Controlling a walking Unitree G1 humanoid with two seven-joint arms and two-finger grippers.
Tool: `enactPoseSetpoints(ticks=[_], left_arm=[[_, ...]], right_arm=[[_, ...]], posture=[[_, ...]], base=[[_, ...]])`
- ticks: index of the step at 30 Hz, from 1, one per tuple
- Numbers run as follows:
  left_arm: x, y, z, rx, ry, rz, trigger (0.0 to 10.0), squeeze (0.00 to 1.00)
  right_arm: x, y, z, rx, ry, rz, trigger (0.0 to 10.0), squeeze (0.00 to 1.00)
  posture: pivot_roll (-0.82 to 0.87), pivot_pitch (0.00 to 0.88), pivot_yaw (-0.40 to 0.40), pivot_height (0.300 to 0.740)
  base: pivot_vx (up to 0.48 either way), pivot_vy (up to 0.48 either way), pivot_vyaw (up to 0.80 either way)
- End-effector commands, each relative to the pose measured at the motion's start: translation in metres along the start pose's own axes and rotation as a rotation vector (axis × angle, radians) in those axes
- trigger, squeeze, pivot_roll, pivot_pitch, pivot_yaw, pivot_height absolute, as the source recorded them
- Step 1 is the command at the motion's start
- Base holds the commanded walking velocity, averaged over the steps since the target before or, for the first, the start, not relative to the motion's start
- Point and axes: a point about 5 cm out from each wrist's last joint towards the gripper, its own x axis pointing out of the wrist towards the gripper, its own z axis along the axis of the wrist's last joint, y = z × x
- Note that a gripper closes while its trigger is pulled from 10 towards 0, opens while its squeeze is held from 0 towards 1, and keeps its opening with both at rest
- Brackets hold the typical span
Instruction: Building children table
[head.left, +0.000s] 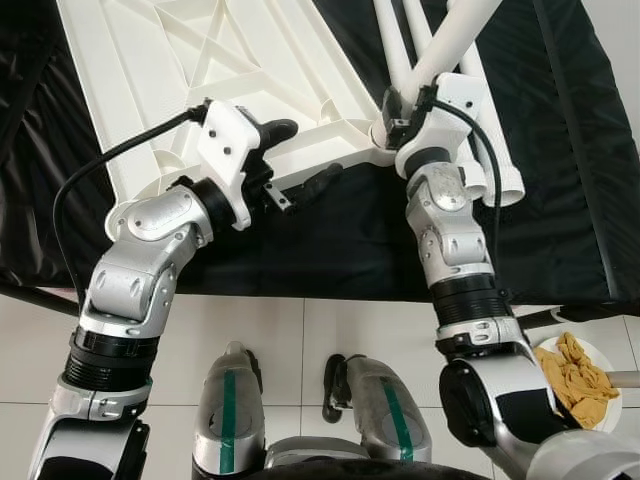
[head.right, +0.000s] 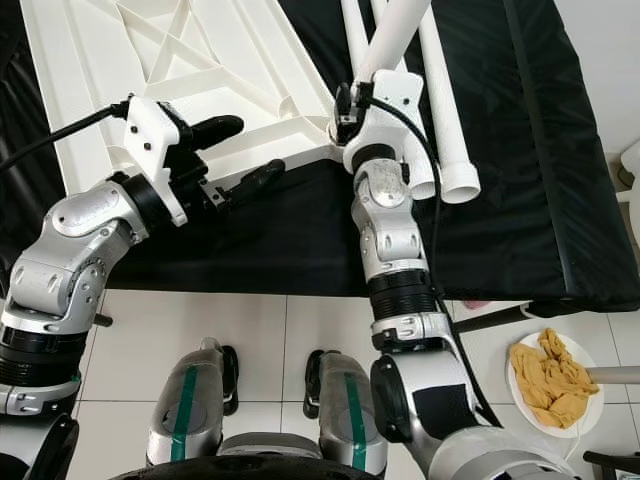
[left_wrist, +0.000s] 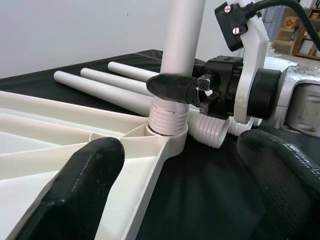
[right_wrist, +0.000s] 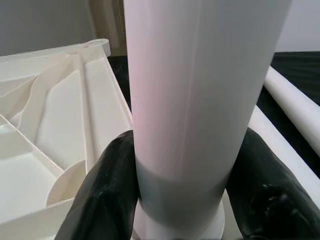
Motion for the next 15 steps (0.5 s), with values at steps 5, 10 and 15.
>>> enactPoseSetpoints(ticks=[5,10,15], left_arm=[[0.001,0.004,0.0,0.016,0.0,0.056,10.0,0.0],[0.001,0.004,0.0,0.019,0.0,0.053,10.0,0.0],[0.001,0.003,0.0,0.018,-0.001,0.05,10.0,0.0]], right_arm=[[-0.002,-0.007,-0.008,-0.101,0.033,0.109,10.0,0.0],[-0.008,-0.003,-0.013,-0.173,0.028,0.193,10.0,0.0],[-0.008,-0.001,-0.013,-0.174,0.029,0.218,10.0,0.0]], posture=[[0.07,0.055,-0.061,0.74],[0.07,0.046,-0.057,0.74],[0.07,0.046,-0.056,0.74]], base=[[0.0,0.0,0.0],[0.0,0.0,0.0],[0.0,0.0,0.0]])
